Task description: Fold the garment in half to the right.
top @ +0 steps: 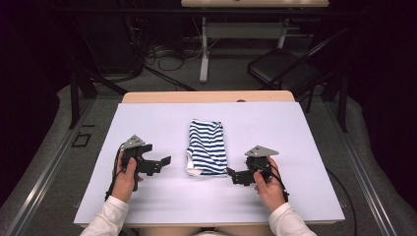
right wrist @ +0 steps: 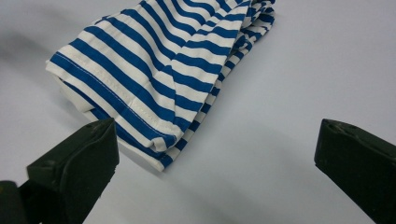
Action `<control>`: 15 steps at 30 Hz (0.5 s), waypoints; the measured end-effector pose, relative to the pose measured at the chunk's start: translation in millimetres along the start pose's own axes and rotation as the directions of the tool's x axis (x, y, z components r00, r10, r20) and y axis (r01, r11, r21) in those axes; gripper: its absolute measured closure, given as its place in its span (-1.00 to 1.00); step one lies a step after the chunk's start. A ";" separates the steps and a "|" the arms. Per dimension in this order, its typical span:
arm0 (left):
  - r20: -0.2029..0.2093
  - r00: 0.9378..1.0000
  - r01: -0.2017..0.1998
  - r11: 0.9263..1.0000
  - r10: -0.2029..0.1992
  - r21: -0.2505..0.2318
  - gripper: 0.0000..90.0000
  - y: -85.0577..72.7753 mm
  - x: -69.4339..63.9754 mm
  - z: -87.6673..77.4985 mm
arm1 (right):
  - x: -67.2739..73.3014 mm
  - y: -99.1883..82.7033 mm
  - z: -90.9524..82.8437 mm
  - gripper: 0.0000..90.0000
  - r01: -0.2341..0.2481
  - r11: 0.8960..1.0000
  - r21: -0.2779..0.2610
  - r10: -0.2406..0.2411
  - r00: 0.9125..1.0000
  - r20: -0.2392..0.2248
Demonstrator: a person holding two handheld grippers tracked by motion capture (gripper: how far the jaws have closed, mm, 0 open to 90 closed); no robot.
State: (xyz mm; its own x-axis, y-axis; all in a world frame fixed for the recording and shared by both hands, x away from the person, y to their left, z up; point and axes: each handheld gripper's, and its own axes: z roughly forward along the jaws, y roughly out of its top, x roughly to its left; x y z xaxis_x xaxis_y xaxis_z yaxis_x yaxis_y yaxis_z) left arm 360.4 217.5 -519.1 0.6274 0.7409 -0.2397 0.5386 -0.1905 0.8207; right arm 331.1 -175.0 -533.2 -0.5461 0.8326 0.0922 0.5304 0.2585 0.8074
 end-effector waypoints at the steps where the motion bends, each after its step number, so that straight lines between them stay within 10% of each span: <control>1: 0.001 1.000 0.004 1.000 -0.004 -0.002 -0.99 -0.6 1.1 -0.3 | -0.9 -0.3 0.2 -1.00 0.000 1.000 -0.002 0.000 1.000 0.001; 15: -0.006 1.000 0.005 1.000 -0.005 0.001 -0.99 -5.1 11.2 -2.8 | -13.3 -3.3 1.9 -1.00 -0.045 0.999 -0.005 0.045 0.999 0.018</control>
State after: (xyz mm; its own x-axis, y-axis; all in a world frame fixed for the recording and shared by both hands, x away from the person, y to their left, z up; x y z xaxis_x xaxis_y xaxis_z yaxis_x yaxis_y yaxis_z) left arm 363.1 228.6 -524.5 0.6212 0.7456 -0.2411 0.5424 -0.1870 0.8190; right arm 337.8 -186.0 -538.2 -0.5098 0.8522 0.1179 0.5512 0.2183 0.8053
